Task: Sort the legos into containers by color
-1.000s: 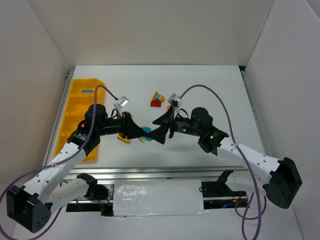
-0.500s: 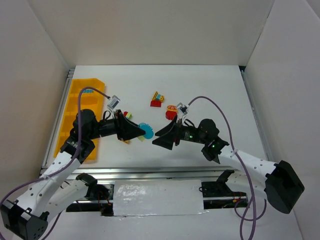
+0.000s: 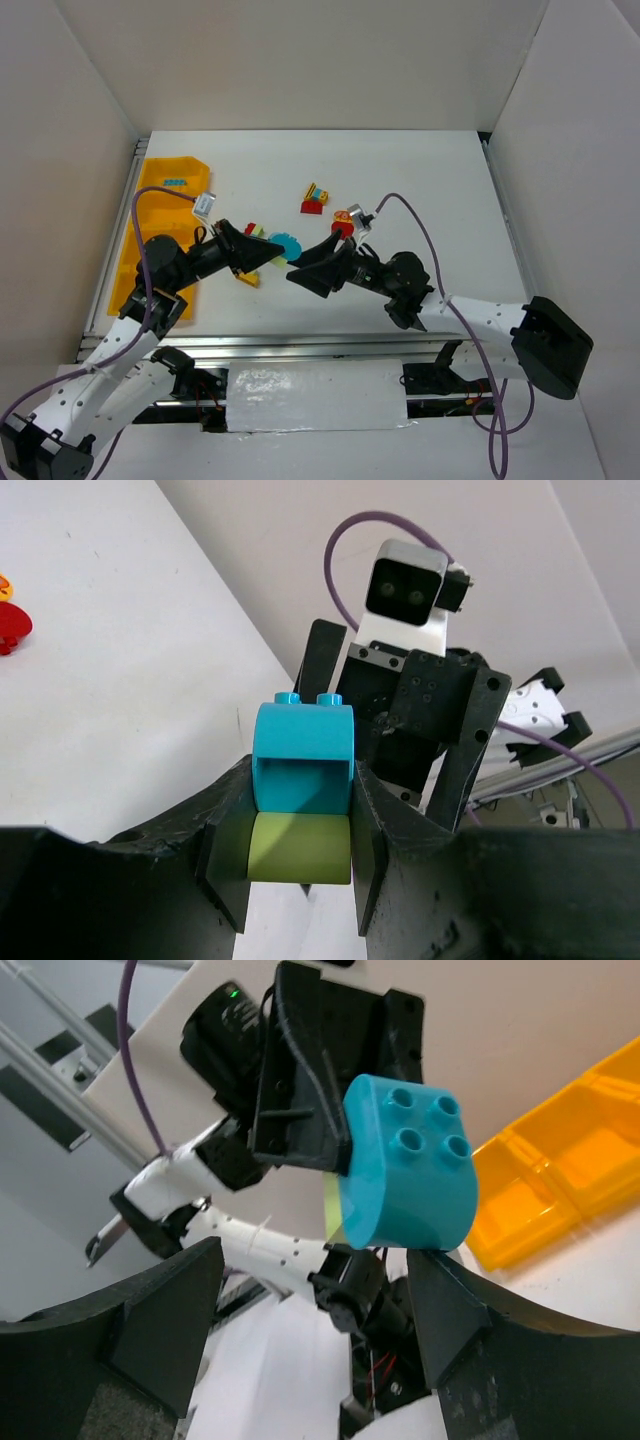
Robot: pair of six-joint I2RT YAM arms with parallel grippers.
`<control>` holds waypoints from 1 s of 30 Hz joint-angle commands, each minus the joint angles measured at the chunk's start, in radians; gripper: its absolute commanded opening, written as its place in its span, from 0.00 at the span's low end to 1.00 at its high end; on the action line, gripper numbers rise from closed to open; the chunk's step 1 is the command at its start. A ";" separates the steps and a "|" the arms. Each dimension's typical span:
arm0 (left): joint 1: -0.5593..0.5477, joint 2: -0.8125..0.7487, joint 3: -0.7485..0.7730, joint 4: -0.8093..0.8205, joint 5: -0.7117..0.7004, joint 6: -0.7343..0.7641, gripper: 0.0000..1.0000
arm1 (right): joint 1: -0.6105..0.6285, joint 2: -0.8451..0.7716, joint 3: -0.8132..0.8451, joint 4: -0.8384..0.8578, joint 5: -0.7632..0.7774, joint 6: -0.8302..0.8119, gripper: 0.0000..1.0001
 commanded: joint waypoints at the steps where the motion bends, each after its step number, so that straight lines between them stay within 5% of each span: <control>1: -0.004 -0.042 -0.025 0.133 -0.034 -0.074 0.00 | 0.025 0.038 0.067 0.090 0.128 -0.005 0.79; 18: -0.004 -0.147 -0.022 0.052 -0.188 -0.050 0.00 | 0.100 0.044 0.118 -0.108 0.372 0.023 0.75; 30: -0.004 -0.136 -0.023 0.073 -0.182 -0.063 0.00 | 0.120 0.104 0.130 -0.081 0.369 0.028 0.75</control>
